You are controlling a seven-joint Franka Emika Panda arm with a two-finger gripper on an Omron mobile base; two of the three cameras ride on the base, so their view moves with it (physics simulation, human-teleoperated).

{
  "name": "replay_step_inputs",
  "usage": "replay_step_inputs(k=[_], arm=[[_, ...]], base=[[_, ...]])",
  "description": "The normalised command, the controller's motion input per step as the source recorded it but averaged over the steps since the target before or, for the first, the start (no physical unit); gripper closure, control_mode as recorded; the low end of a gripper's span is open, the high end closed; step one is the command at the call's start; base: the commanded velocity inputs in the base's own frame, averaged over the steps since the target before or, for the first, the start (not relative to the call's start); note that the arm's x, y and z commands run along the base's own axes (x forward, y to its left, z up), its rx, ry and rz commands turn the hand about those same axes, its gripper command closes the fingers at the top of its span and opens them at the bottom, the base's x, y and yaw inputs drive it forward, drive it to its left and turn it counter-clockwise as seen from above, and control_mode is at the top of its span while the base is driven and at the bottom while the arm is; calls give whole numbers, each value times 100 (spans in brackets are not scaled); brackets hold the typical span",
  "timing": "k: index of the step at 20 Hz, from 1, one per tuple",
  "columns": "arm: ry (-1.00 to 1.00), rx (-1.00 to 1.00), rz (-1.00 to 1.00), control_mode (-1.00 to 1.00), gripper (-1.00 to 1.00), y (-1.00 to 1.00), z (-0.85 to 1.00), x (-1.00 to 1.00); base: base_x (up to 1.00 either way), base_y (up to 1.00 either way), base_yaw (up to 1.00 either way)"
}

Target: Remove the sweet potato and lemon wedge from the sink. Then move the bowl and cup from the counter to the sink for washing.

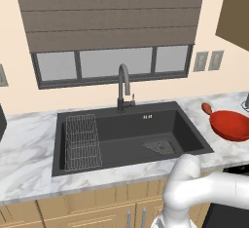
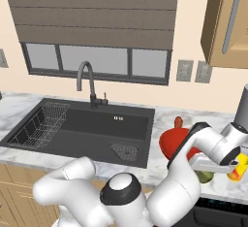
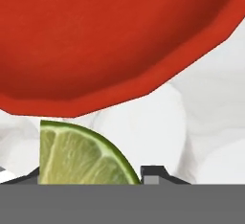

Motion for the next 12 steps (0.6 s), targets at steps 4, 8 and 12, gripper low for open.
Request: replay_step_inputs(k=[4,8,12], arm=[[2,0,-1,-100,100,-9,0,0],[4,0,-4,-100,100,-16,0,-1],[8,0,-8,-100,100,-16,0,-2]], base=[[0,0,0],[0,0,0],[0,0,0]])
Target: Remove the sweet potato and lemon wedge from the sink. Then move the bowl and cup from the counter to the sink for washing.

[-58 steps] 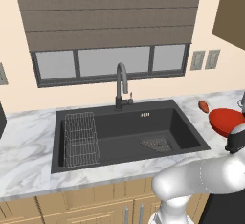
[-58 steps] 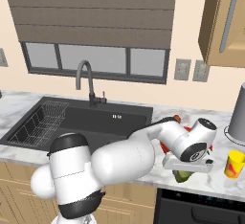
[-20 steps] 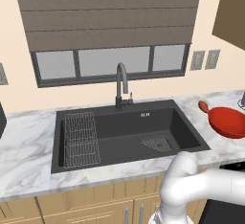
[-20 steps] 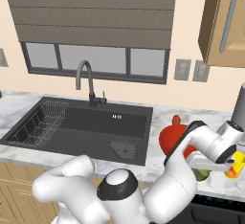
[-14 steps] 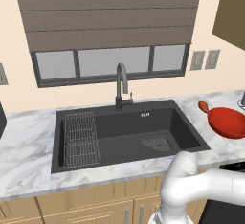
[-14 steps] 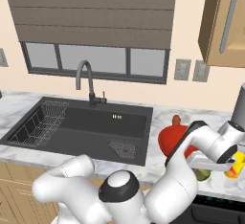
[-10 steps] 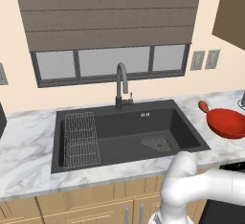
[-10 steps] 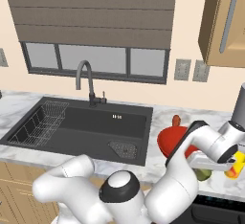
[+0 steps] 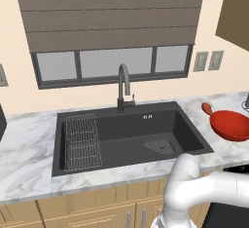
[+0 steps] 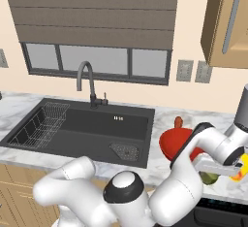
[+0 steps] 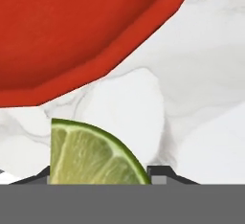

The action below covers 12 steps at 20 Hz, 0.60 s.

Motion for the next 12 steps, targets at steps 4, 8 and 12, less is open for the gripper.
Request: replay_step_inputs(k=[4,8,12], arm=[[9,0,-5,-100,100,0,-8,4],[5,0,-3,-100,100,6,-8,9],[4,0,-2,-100,100,17,-7,4]], base=[[0,0,0],[0,0,0],[0,0,0]])
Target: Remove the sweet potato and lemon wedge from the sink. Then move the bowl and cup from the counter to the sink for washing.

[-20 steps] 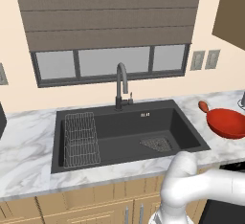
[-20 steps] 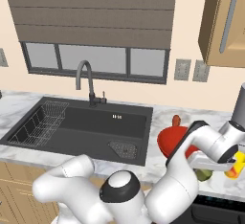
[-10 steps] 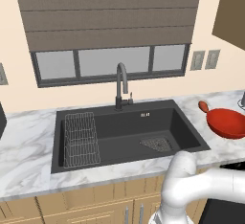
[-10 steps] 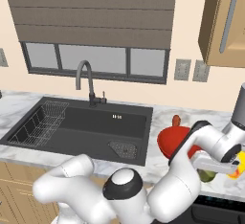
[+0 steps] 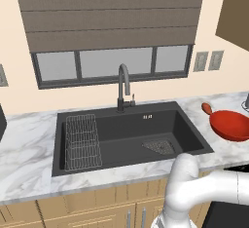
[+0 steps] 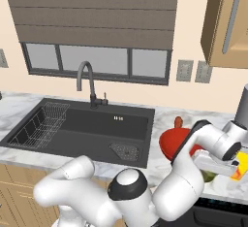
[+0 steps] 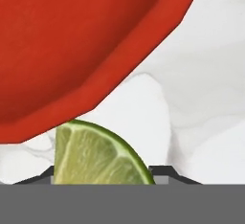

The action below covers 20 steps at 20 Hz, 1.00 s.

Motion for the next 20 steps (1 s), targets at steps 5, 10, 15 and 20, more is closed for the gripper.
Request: replay_step_inputs(k=[5,10,15,20], arm=[[2,0,-1,-100,100,20,-12,0],[1,0,-1,-100,100,17,-16,-4],[1,0,-2,-100,100,22,-15,-1],[0,0,-2,-100,100,12,-1,15]], base=[[0,0,0],[0,0,0],[0,0,0],[0,0,0]])
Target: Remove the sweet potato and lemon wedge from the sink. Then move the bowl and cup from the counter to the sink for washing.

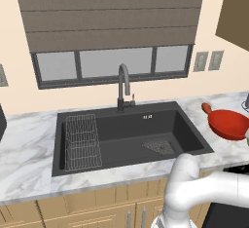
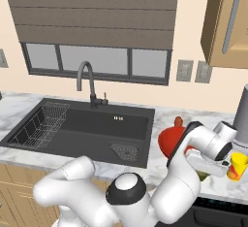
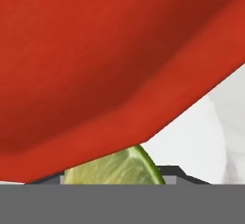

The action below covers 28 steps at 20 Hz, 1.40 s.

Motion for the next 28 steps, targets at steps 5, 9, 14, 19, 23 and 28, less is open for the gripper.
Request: replay_step_inputs(k=[5,9,14,19,23,28], arm=[[0,0,-3,-100,100,15,-3,13],[0,0,-3,-100,100,12,-7,13],[4,0,-5,-100,100,0,-12,4],[7,0,-5,-100,100,0,-14,6],[9,0,-5,-100,-100,0,-17,3],[9,0,-4,-100,-100,0,-15,0]], base=[[0,0,0],[0,0,0],[0,0,0],[0,0,0],[0,0,0],[0,0,0]])
